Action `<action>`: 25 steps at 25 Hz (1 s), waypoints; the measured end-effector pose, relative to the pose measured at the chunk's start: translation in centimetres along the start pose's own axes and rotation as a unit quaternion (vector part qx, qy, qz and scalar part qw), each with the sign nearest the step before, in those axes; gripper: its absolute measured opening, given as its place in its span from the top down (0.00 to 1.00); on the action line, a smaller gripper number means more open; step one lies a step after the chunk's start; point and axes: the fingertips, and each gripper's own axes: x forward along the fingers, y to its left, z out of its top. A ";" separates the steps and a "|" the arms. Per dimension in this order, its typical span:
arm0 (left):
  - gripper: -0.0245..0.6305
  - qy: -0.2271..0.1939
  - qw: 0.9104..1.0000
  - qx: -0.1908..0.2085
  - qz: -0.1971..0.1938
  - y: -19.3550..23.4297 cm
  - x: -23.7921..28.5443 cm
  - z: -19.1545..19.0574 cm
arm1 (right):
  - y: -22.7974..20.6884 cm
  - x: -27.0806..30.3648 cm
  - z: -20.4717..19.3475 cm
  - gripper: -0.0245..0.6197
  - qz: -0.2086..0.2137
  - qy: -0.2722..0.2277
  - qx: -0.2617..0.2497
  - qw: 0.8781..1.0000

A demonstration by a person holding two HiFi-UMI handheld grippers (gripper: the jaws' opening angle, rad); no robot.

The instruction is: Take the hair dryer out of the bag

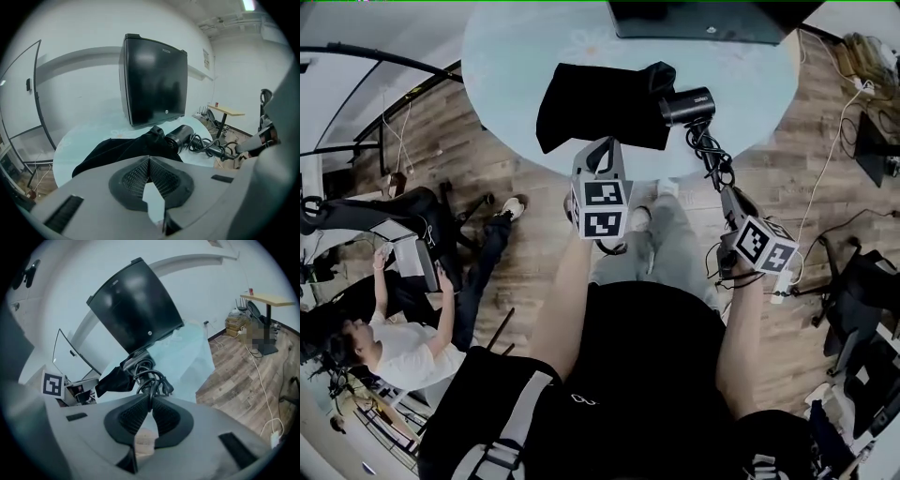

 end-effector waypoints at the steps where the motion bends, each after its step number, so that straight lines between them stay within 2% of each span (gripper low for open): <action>1: 0.94 -0.002 1.000 0.000 -0.003 -0.3 -0.1 0.1 | 0.6 0.2 -0.5 0.91 0.004 0.007 -0.003 1.000; 6: 0.94 -0.016 1.000 -0.003 -0.014 -1.2 -0.3 1.0 | 3.6 1.4 -0.7 0.90 0.033 0.026 -0.023 0.999; 11: 0.94 -0.032 0.999 -0.015 -0.021 -1.7 -0.9 2.0 | 6.1 3.4 0.6 0.90 0.054 0.024 -0.044 0.997; 19: 0.94 -0.073 0.996 -0.050 -0.012 0.0 -2.5 4.3 | 7.0 6.7 4.3 0.89 0.043 0.013 -0.062 0.997; 23: 0.94 -0.097 0.993 -0.070 -0.011 0.9 -3.4 5.4 | 6.7 6.9 3.2 0.84 -0.001 0.041 -0.112 0.993; 25: 0.94 -0.108 0.991 -0.074 -0.012 0.9 -3.7 5.9 | 6.4 6.5 3.2 0.80 -0.017 0.039 -0.133 0.990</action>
